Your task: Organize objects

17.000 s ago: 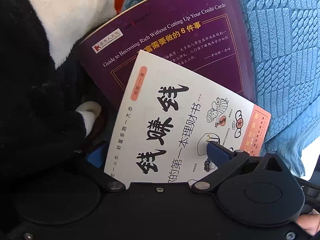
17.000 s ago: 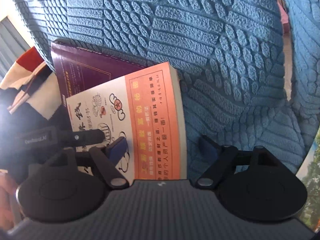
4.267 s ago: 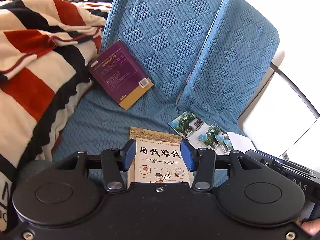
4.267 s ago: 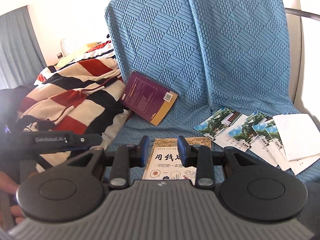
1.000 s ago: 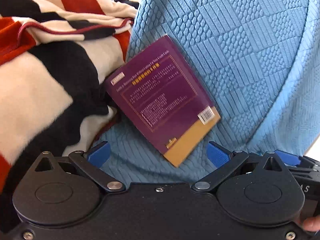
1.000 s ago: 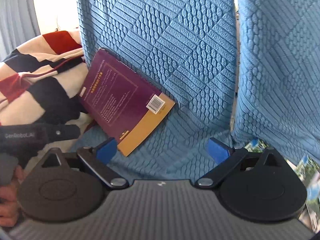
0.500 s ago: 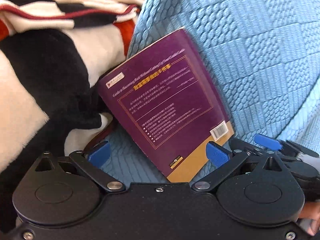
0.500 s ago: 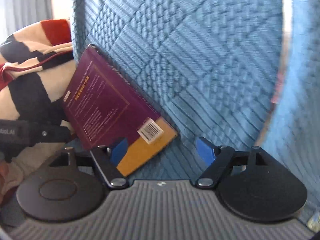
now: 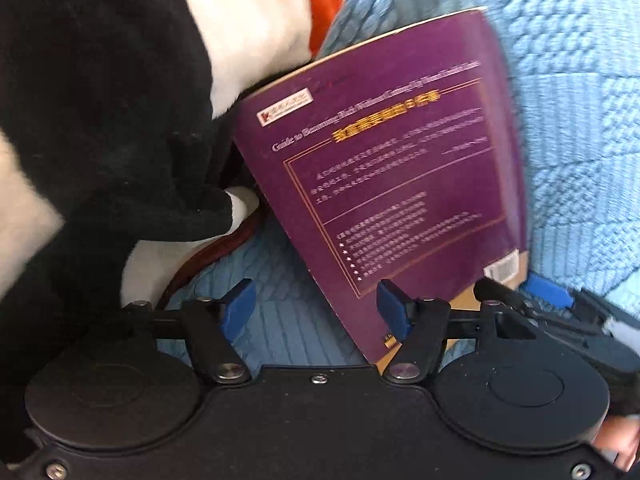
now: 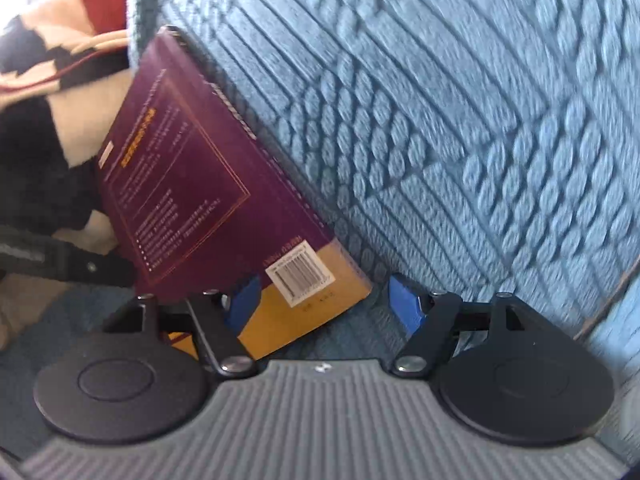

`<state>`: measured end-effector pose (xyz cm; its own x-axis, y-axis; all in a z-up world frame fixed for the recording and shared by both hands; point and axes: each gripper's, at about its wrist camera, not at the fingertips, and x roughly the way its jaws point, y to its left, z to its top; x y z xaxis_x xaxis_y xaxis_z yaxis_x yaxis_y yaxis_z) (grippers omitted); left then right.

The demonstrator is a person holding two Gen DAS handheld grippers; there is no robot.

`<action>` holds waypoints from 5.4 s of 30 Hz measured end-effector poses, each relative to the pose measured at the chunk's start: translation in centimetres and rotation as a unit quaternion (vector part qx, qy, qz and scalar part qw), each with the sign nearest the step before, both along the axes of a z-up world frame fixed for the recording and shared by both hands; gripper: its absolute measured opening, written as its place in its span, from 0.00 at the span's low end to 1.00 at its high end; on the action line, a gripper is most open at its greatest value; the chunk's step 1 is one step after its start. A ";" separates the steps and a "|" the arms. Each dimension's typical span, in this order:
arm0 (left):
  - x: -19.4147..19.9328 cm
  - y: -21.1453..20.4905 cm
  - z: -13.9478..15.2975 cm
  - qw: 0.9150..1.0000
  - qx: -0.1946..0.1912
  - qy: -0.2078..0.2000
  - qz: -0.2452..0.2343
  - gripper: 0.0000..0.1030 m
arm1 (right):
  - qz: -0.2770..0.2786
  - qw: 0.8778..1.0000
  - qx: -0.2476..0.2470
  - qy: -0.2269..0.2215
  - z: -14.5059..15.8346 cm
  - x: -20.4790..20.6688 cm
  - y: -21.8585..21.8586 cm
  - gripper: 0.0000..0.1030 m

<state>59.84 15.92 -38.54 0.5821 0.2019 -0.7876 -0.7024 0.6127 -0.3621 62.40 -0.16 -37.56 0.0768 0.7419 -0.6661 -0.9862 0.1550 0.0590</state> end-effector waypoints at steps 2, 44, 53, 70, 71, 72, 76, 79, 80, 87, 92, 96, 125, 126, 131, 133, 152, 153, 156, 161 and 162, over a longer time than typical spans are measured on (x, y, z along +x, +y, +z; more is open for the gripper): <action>0.4 0.5 -0.5 1.000 -0.009 0.004 0.002 0.47 | -0.002 1.000 0.003 0.030 -0.4 0.5 0.0 0.69; 0.3 -1.4 -1.1 0.999 -0.040 -0.022 -0.023 0.15 | 0.108 0.969 0.143 0.168 1.5 2.3 -6.3 0.20; -1.9 -3.5 2.1 0.998 -0.028 -0.046 -0.023 0.21 | 0.110 0.980 0.130 0.105 2.0 -2.5 -4.5 0.16; -6.5 -3.0 8.6 0.985 -0.065 -0.152 -0.044 0.68 | 0.107 0.986 0.120 0.032 3.6 -7.2 -6.7 0.13; -6.6 -2.9 8.6 0.984 -0.073 -0.155 -0.043 0.70 | 0.108 0.987 0.120 0.024 3.6 -7.7 -6.8 0.13; -7.0 -2.8 8.7 0.983 -0.082 -0.157 -0.042 0.70 | 0.109 0.987 0.120 0.016 3.7 -8.1 -6.9 0.12; -7.1 -2.5 8.7 0.981 -0.111 -0.155 -0.046 0.71 | 0.117 0.986 0.120 -0.011 3.7 -10.1 -7.3 0.12; -6.5 -2.4 8.2 0.982 -0.110 -0.146 -0.048 0.71 | 0.141 0.982 0.118 -0.052 3.7 -12.1 -7.7 0.12; -6.4 -2.5 8.1 0.982 -0.112 -0.141 -0.048 0.71 | 0.150 0.980 0.117 -0.065 3.6 -12.8 -7.7 0.12; -5.5 -1.6 5.3 0.982 -0.161 -0.101 -0.020 0.65 | 0.149 0.979 0.112 -0.078 3.3 -13.7 -7.5 0.13; -4.5 -1.3 4.3 0.979 -0.187 -0.081 -0.031 0.62 | 0.159 0.977 0.106 -0.094 3.3 -14.6 -7.7 0.14; -4.2 -1.3 4.7 0.980 -0.175 -0.083 -0.033 0.61 | 0.176 0.971 0.102 -0.125 3.0 -15.8 -7.7 0.15; -4.2 -1.6 3.9 0.985 -0.163 -0.044 -0.017 0.18 | -0.109 0.852 0.079 0.505 -2.5 -7.2 -11.6 0.24; -4.3 -1.6 3.9 0.985 -0.164 -0.044 -0.016 0.18 | -0.115 0.841 0.082 0.522 -2.9 -7.2 -11.5 0.33; -4.3 -1.5 3.9 0.985 -0.167 -0.045 -0.015 0.18 | -0.168 0.752 0.095 0.630 -5.6 -7.3 -11.0 0.66; -4.3 -1.5 3.8 0.985 -0.168 -0.045 -0.015 0.18 | -0.216 0.721 0.107 0.650 -6.5 -7.3 -11.4 0.66; -4.7 -1.2 3.7 0.984 -0.172 -0.046 -0.015 0.16 | -0.328 0.651 0.070 0.681 -10.0 -7.1 -6.2 0.65; -4.8 -1.2 3.8 0.984 -0.171 -0.046 -0.015 0.16 | -0.328 0.655 0.067 0.678 -10.2 -7.1 -6.1 0.64; -4.8 -1.3 4.0 0.986 -0.162 -0.044 -0.016 0.15 | -0.326 0.657 0.063 0.677 -10.7 -7.0 -5.8 0.60; -5.2 -1.1 4.2 0.985 -0.162 -0.050 -0.010 0.14 | -0.326 0.664 0.056 0.671 -10.9 -7.0 -5.3 0.55; -5.3 -1.0 4.3 0.985 -0.162 -0.051 -0.010 0.14 | -0.327 0.663 0.055 0.672 -10.9 -7.0 -5.2 0.55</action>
